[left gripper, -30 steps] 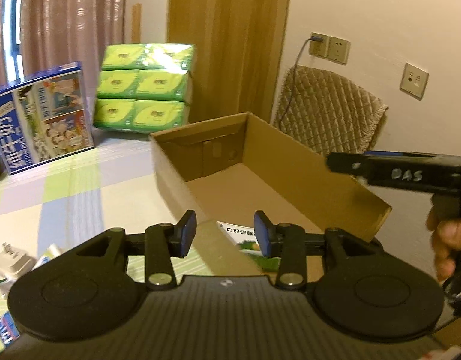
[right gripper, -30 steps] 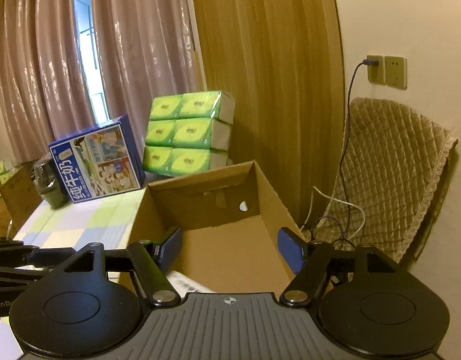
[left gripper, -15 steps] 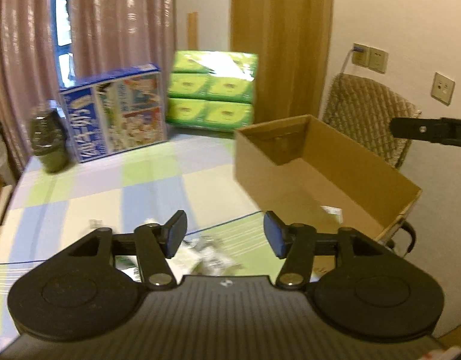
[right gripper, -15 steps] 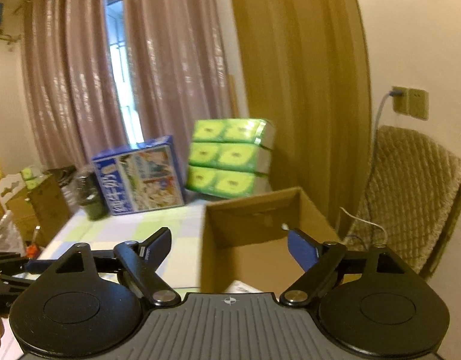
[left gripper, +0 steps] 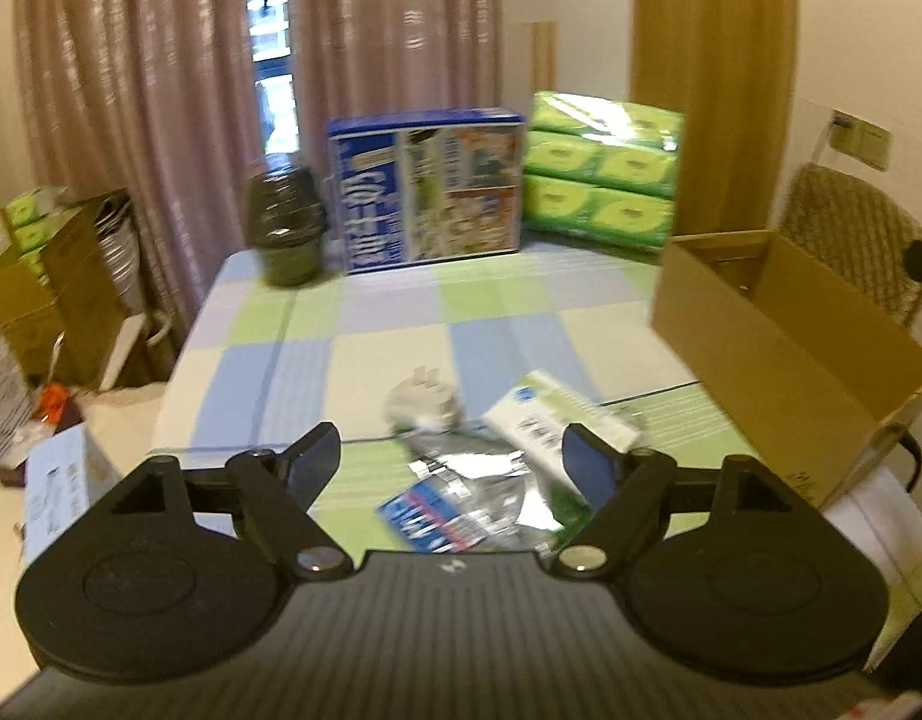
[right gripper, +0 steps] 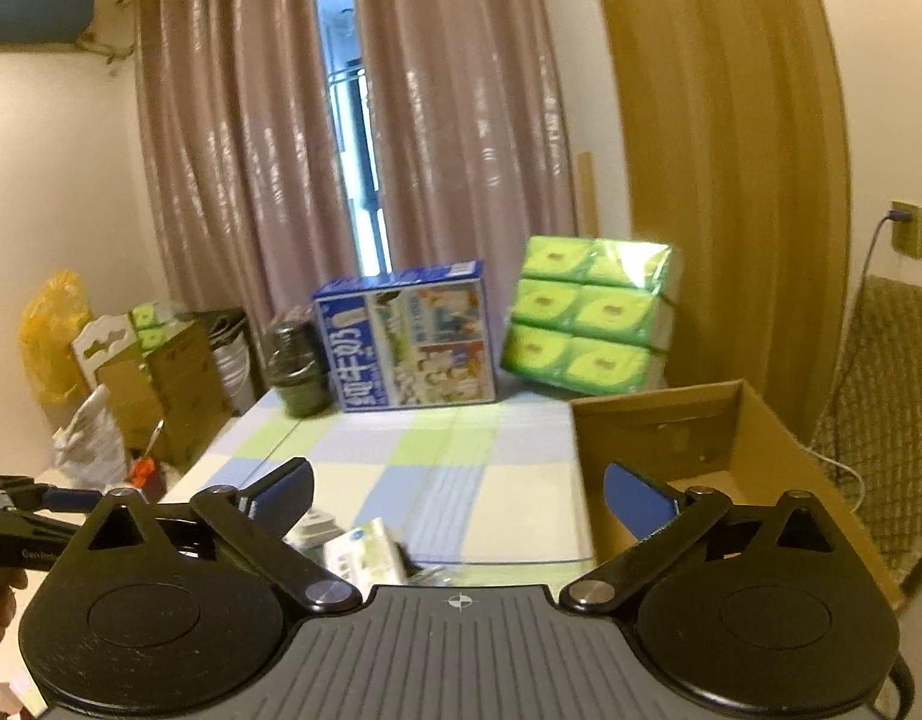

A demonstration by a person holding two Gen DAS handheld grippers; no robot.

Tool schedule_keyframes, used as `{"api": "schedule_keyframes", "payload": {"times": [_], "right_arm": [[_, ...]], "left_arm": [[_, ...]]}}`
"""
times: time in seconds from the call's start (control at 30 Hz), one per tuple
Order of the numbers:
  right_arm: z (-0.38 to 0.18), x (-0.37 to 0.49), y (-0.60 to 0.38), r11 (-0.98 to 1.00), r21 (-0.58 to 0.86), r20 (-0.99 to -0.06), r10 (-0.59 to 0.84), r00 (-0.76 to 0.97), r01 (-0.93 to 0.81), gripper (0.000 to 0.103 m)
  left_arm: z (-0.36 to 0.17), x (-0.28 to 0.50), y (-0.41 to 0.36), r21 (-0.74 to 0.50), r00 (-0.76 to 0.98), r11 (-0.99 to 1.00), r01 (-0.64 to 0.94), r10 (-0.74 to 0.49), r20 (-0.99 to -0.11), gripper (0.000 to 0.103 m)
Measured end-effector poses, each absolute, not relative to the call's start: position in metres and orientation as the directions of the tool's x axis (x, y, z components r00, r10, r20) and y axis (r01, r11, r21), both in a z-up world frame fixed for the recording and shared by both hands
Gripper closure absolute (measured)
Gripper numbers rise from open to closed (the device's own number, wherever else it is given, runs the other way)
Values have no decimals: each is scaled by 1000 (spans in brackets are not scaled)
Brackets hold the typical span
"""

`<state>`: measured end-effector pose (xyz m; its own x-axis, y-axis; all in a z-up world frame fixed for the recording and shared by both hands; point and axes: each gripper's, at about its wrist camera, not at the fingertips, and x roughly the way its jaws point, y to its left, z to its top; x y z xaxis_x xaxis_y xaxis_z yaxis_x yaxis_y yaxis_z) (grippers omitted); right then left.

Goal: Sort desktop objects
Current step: 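Release the red packet into the cardboard box with the left tool, then grasp blue toothpick box with left tool while right tool grasps white medicine box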

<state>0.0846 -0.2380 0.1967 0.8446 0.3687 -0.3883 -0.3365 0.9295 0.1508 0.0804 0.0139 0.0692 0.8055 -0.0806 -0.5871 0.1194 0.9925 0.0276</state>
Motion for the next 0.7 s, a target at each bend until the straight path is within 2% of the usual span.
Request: {"api": "schedule_keyframes", "payload": {"times": [0.17,0.27,0.7], "right_arm": [[183,86,-219,921,153,-409,390,825,-359,2],[172,88,-210,915,159,-429,402,809,-370,2],[103,101,-172,909,115,-513,400,760,-401,2]], "left_arm": [[56,73,40,45,800,996,73,-32,-599,11],[43,69,50,45,788,997,56,-17,-616,8],[-16,87,45,2,733,998,57,-40,-679,6]]}}
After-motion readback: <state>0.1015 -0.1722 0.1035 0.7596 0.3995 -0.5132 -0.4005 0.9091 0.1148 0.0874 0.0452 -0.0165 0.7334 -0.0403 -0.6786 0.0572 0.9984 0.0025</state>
